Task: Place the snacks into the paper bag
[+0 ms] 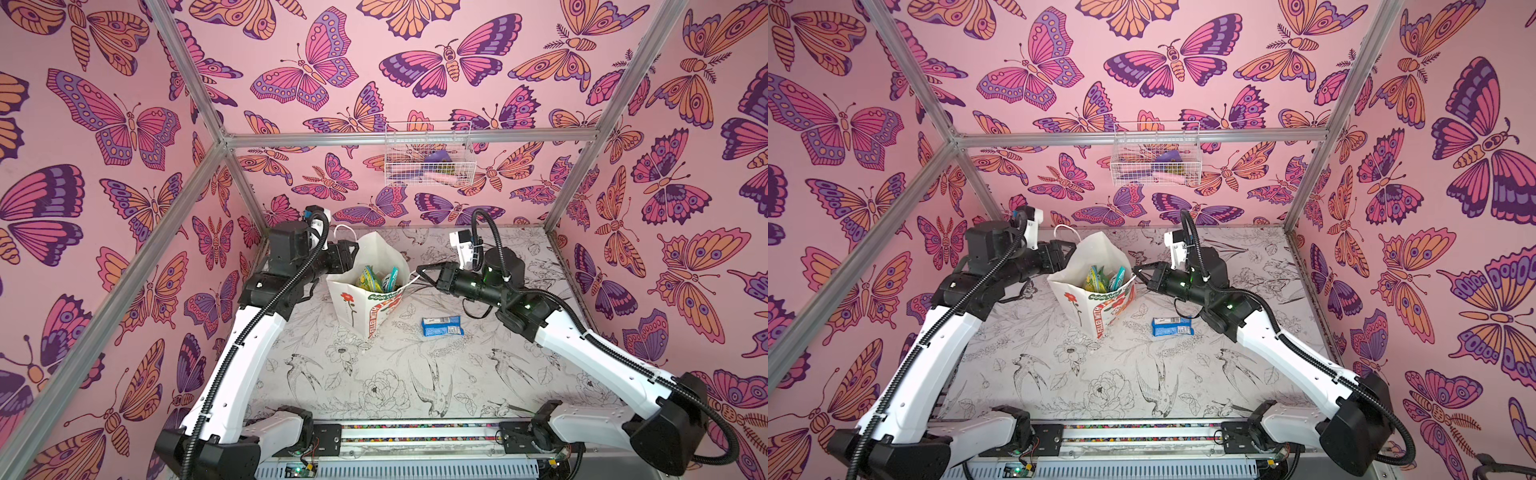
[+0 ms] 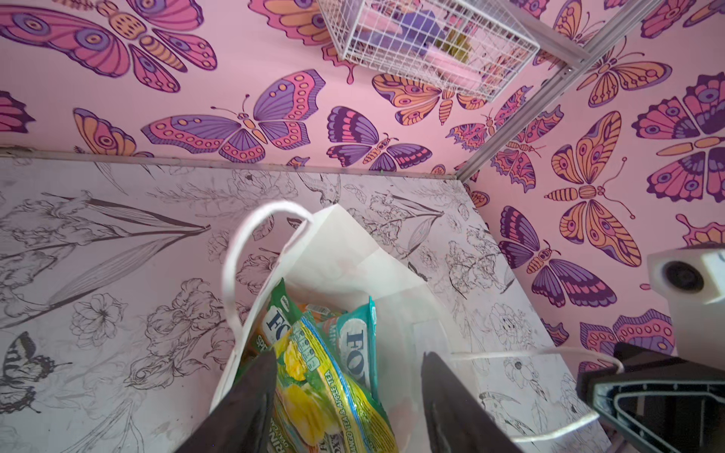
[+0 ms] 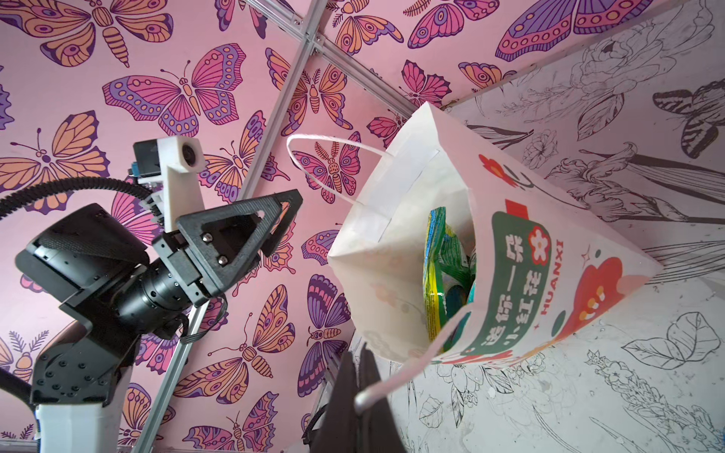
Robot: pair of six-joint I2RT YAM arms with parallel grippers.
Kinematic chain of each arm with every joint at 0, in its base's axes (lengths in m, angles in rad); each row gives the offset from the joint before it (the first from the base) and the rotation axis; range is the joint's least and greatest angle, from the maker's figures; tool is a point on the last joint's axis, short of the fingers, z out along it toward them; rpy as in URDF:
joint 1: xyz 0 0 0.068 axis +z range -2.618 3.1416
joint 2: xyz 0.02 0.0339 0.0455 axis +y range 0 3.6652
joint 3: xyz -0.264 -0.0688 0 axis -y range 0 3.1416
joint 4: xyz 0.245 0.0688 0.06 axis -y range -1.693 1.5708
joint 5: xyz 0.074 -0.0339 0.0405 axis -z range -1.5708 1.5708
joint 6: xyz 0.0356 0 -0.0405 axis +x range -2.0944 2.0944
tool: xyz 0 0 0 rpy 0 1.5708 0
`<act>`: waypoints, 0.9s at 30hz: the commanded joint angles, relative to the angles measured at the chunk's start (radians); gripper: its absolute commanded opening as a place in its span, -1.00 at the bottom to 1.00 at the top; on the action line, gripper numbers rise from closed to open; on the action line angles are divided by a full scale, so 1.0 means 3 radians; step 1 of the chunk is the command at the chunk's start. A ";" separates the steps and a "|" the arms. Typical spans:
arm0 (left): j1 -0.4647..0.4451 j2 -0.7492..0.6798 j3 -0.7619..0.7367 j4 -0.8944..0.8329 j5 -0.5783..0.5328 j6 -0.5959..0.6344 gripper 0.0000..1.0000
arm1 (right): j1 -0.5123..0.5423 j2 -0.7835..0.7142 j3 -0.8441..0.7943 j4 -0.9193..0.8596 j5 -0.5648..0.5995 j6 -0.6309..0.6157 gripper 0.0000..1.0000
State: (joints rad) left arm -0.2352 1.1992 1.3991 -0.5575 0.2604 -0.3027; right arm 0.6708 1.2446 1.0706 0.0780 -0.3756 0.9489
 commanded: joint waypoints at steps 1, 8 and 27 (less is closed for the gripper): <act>-0.0017 0.0098 0.0212 -0.0181 -0.0227 0.0134 0.23 | -0.0021 -0.0046 0.0136 -0.0025 -0.0042 -0.0085 -1.00; -0.0017 0.0452 0.0465 -0.0328 -0.0374 0.0213 0.26 | -0.0048 -0.0066 0.0176 -0.0085 -0.0107 -0.0127 -1.00; -0.0031 0.0568 0.0739 -0.0310 -0.0223 0.0122 -1.00 | -0.0346 0.0092 0.0586 -0.0299 -0.0339 -0.0220 -1.00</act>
State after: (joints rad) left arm -0.2375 1.4078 1.5929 -0.6544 0.1875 -0.2611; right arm 0.5877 1.2713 1.1744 -0.0513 -0.4503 0.9077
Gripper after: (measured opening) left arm 0.053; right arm 0.048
